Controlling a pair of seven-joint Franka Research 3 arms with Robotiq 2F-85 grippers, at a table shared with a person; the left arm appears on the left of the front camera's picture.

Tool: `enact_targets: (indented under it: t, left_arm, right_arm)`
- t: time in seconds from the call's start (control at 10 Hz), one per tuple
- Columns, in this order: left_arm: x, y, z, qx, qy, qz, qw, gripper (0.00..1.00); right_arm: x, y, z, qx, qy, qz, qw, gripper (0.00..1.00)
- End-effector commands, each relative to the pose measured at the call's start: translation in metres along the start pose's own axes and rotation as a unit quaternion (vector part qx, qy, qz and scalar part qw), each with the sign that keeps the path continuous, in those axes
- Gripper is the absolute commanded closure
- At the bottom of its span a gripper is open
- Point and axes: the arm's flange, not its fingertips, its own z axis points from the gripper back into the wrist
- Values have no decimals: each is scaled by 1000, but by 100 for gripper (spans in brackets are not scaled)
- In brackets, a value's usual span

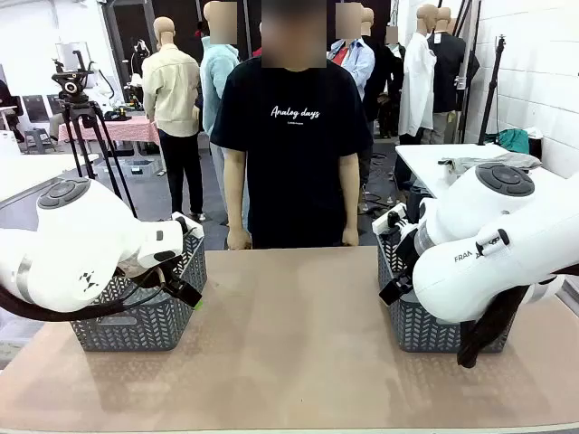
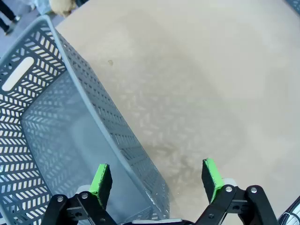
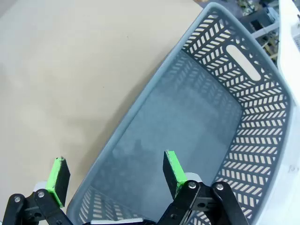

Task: Sort the tops and bottoms.
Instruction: Lift clothes from the center of the table with your left hand.

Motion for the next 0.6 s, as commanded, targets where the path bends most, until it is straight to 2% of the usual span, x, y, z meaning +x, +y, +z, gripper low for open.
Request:
enact_targets:
  t: [0.0, 0.5]
  left_arm:
    - [0, 0, 0, 0, 0, 0, 1000, 0]
    - [0, 0, 0, 0, 0, 0, 1000, 0]
  right_arm:
    - [0, 0, 0, 0, 0, 0, 1000, 0]
    - [0, 0, 0, 0, 0, 0, 1000, 0]
